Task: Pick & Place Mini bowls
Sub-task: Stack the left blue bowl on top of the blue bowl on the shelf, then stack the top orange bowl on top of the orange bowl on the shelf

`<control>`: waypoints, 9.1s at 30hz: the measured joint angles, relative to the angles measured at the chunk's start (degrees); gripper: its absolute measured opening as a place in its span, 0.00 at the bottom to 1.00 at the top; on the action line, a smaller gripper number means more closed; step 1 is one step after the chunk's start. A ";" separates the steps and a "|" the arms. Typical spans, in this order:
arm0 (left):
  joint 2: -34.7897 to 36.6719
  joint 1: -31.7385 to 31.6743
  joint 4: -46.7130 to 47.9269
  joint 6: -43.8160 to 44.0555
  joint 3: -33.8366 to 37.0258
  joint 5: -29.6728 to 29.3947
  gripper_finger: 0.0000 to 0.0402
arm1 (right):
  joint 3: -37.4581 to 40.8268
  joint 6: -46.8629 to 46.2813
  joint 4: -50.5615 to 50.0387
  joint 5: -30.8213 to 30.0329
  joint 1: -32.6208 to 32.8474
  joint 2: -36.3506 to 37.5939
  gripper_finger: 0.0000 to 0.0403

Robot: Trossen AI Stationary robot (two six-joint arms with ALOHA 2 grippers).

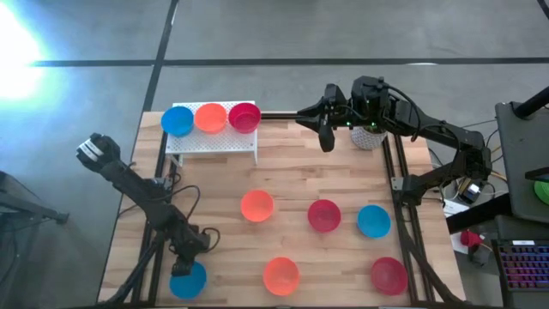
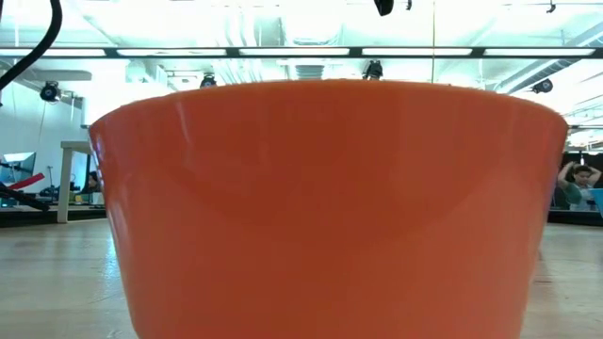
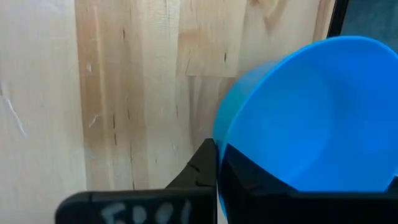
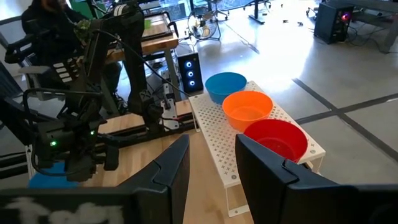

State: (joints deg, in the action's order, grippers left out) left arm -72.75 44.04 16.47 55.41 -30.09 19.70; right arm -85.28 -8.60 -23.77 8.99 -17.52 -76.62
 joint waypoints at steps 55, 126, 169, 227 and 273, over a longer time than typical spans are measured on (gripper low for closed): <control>25.21 -34.79 60.19 28.14 -39.75 -59.30 0.00 | 0.00 4.79 -0.02 6.45 -0.02 0.02 0.30; 6.56 -106.67 65.57 -35.90 -53.10 -38.85 0.00 | 0.00 4.31 0.13 5.99 -0.02 0.02 0.30; 4.54 -106.67 66.08 -36.34 -53.87 -39.06 0.15 | 0.00 3.01 0.31 6.01 -0.02 0.02 0.30; 21.68 -80.22 53.37 -55.55 -48.09 -12.05 0.00 | 0.00 1.10 -5.75 6.05 -0.02 0.02 0.02; -0.60 -50.08 50.90 -35.80 -44.53 -15.99 0.01 | 0.00 6.29 -12.42 6.57 0.00 0.02 0.02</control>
State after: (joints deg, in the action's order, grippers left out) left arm -73.35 -6.04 67.37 19.61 -74.62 3.72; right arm -85.27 -2.31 -36.19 15.57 -17.52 -76.60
